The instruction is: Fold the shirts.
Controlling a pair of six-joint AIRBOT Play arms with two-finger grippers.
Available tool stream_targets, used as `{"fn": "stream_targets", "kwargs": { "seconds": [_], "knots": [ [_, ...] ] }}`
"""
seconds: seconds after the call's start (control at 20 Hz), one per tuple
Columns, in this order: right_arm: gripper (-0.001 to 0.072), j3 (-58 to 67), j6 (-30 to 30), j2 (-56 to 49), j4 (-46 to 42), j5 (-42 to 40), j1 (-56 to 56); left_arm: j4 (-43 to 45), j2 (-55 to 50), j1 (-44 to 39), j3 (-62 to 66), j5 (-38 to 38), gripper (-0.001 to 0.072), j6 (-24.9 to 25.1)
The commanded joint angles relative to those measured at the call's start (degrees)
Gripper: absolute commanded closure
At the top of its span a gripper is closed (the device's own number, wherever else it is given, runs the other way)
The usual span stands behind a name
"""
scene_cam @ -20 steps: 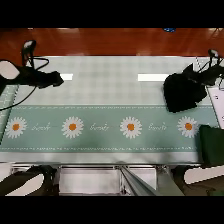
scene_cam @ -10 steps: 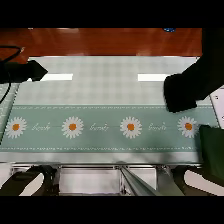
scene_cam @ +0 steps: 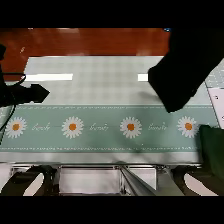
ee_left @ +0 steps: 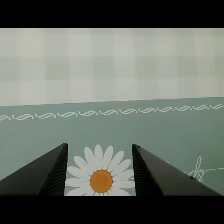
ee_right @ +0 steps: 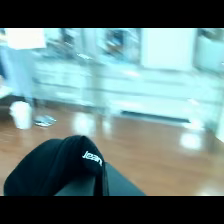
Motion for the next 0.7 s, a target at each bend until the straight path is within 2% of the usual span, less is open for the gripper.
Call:
{"fn": "stream_targets", "kwargs": {
  "seconds": [0.0,0.1,0.2,0.3,0.45,0.65],
  "knots": [
    [0.069,0.8,0.0,0.2,0.1,3.7,9.7,0.1,0.7,0.4,-1.0,2.8,0.0207,0.0],
    [0.069,-1.9,1.0,-0.9,1.6,9.9,16.6,0.2,0.7,2.7,-0.7,5.0,0.0207,0.0],
    [0.069,-10.2,1.0,-1.7,5.6,11.9,24.8,0.2,0.7,6.8,0.0,6.4,0.0207,0.0],
    [0.069,-19.6,1.7,-3.3,5.4,8.5,31.9,-1.2,0.7,11.2,0.1,5.6,0.0207,0.0],
    [0.069,-31.6,4.9,-8.8,7.0,-2.3,38.1,-2.6,0.7,13.6,0.1,2.4,0.0207,0.0],
    [0.0689,-34.8,7.6,-22.9,13.4,-8.5,41.9,-7.7,0.6,13.6,-0.1,1.7,0.0207,0.0]
  ]
}}
